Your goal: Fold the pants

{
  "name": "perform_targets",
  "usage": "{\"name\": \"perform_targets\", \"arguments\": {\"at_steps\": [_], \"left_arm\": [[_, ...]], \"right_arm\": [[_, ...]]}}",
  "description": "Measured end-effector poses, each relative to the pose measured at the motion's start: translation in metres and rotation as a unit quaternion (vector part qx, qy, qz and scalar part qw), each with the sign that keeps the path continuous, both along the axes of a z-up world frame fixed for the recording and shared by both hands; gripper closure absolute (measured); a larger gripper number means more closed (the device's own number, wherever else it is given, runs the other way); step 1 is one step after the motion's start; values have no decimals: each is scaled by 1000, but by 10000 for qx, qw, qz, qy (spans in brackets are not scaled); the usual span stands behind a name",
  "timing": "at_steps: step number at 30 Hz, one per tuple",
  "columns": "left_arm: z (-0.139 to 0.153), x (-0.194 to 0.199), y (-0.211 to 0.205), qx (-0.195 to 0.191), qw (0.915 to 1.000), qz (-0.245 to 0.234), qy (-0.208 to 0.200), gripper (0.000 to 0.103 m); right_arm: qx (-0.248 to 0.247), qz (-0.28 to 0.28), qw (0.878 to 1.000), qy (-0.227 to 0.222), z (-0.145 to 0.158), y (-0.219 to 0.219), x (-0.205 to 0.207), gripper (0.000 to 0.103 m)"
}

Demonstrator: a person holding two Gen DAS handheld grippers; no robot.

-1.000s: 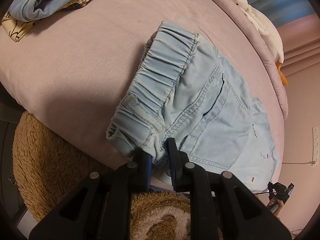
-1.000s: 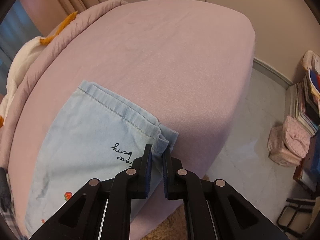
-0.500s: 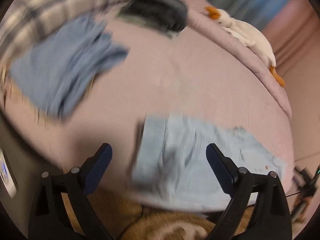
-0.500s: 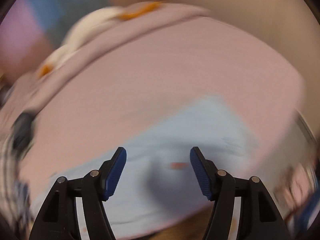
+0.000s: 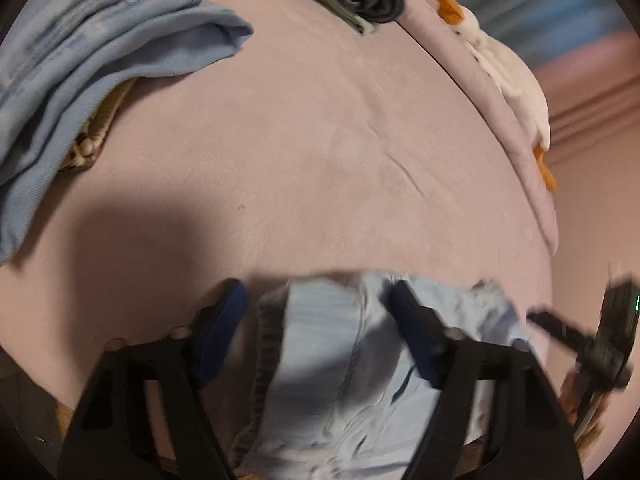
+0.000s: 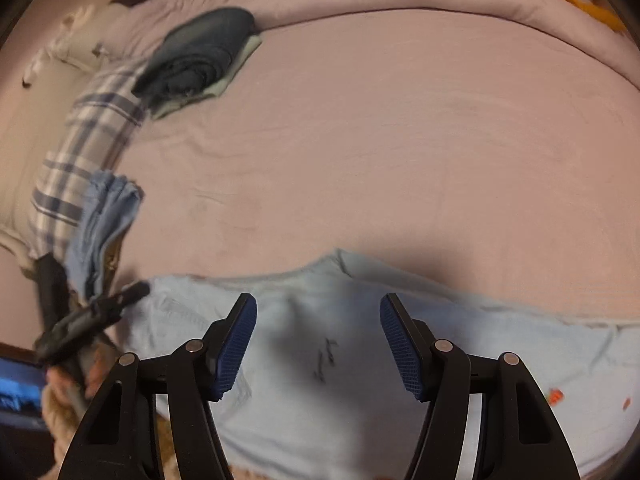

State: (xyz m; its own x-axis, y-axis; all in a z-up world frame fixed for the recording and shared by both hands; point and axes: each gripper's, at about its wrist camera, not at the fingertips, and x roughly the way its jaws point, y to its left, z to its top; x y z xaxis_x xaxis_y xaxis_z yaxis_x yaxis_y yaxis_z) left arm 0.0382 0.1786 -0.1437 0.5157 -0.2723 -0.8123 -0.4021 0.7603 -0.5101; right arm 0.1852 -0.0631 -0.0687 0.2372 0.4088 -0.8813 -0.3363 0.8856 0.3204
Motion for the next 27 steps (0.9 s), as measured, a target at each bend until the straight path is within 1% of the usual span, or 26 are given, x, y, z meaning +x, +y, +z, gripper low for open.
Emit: {"name": "perform_targets", "arguments": {"at_steps": [1,2,3,4,5,6,8,9,10,11,12,14,17,19,20,22,24,26,27], "left_arm": [[-1,-5,-2,-17,10000,-9,-17,47],[-2,-10,-7,76,10000,-25,-26,49],[-1,-15,-14,245,9996,-80,-121,53],[0,-19,-18,321,9993,-105,-179,55],[0,-26,-20,292,9993,-50,-233,59],[-1,-28,-21,214,9994,18,-258,62],[0,-31,-20,126,9993,88,-341,66],[3,-36,-21,143,9989,112,-421,67],[4,-32,-24,229,9985,110,-477,68],[7,-33,-28,376,9977,93,-551,69],[12,-35,-33,608,9960,73,-648,71],[21,-31,-36,892,9934,41,-717,72],[33,-18,-28,842,9925,98,-882,73],[43,-14,-21,909,9900,207,-1055,73],[44,-15,-20,984,9893,190,-1061,72],[37,-10,-19,1047,9904,105,-894,72],[19,-2,-17,1145,9920,-10,-524,72],[5,-1,-13,1300,9910,-31,-307,71],[2,0,-11,1256,9917,-9,-267,68]], "right_arm": [[12,-11,10000,-8,-2,4,4,37],[20,-27,10000,-70,-6,7,7,37],[-7,-30,9999,-119,-10,10,11,38],[-54,-30,9999,-107,-11,11,12,38],[-166,-66,9998,-7,-18,12,13,41],[-251,-119,9995,147,-28,14,15,46],[-214,-66,9984,516,-43,6,16,68],[-145,-68,9985,531,-48,2,15,74],[-91,-56,9989,449,-46,1,14,86],[91,-53,9990,441,-44,-2,14,92],[372,-182,9982,436,-38,-9,14,92],[580,-267,9977,247,-24,-15,13,93],[755,-372,9965,4,-2,-19,14,93],[930,-361,9950,-85,2,-18,15,93],[950,-368,9948,-90,1,-16,15,93],[781,-379,9962,-71,-12,-7,19,93],[573,-376,9977,1,-28,-1,22,93],[398,-365,9985,57,-41,5,28,93],[288,-374,9989,63,-49,7,29,93]]}}
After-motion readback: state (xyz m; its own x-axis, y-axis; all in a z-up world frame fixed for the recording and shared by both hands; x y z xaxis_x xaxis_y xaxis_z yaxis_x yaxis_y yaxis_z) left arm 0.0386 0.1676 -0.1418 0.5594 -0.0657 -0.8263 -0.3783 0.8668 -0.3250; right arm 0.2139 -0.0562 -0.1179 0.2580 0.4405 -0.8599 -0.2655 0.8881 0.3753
